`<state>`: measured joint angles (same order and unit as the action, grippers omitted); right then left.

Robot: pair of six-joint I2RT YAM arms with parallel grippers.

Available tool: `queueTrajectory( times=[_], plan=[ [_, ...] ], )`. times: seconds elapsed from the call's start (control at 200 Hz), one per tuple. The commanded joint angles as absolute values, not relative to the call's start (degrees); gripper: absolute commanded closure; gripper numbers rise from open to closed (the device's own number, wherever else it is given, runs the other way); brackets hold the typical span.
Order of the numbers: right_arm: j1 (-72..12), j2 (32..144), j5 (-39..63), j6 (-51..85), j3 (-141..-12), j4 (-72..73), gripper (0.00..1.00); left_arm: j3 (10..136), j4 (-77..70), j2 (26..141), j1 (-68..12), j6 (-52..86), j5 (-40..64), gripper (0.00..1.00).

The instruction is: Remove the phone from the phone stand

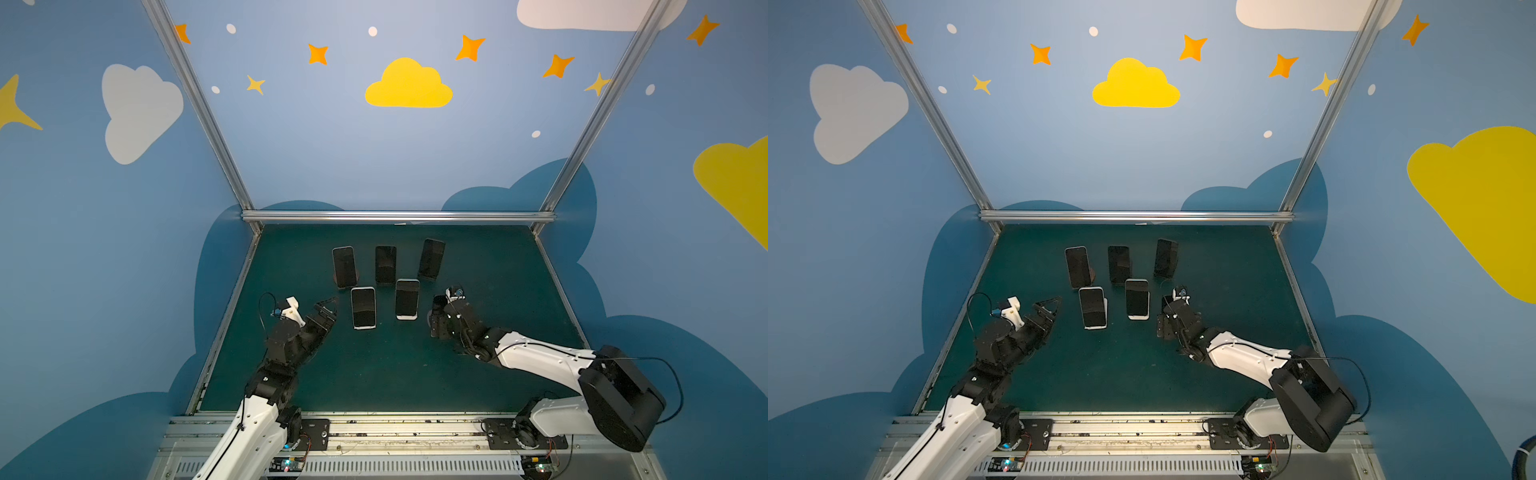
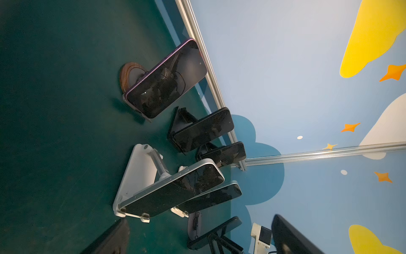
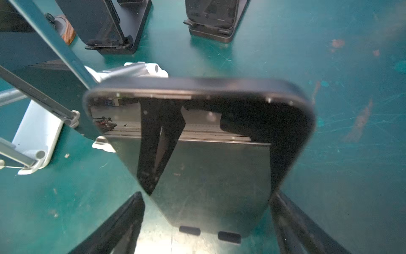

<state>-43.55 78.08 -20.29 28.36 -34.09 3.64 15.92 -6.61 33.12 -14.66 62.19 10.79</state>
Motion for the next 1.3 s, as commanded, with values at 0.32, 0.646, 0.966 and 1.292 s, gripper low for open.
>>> queueTrajectory(
  times=[0.32, 0.646, 0.966, 1.292],
  plan=[
    [-43.7, 81.5, -22.9, 30.1, -36.9, 5.2, 0.16, 15.1, -5.4, 31.4, -14.8, 62.0, 9.4, 0.00],
    [-45.7, 78.0, -25.4, 29.8, -36.6, 3.1, 0.23, 15.2, -5.7, 31.1, -14.8, 62.0, 9.2, 0.00],
    [-46.6, 74.5, -25.8, 28.6, -36.3, 0.9, 0.24, 15.4, -5.8, 31.0, -14.8, 62.2, 9.6, 0.00],
    [-46.6, 76.4, -25.5, 28.2, -36.3, 2.0, 0.25, 15.2, -4.5, 29.0, -14.8, 62.2, 9.2, 0.00]
  ],
)
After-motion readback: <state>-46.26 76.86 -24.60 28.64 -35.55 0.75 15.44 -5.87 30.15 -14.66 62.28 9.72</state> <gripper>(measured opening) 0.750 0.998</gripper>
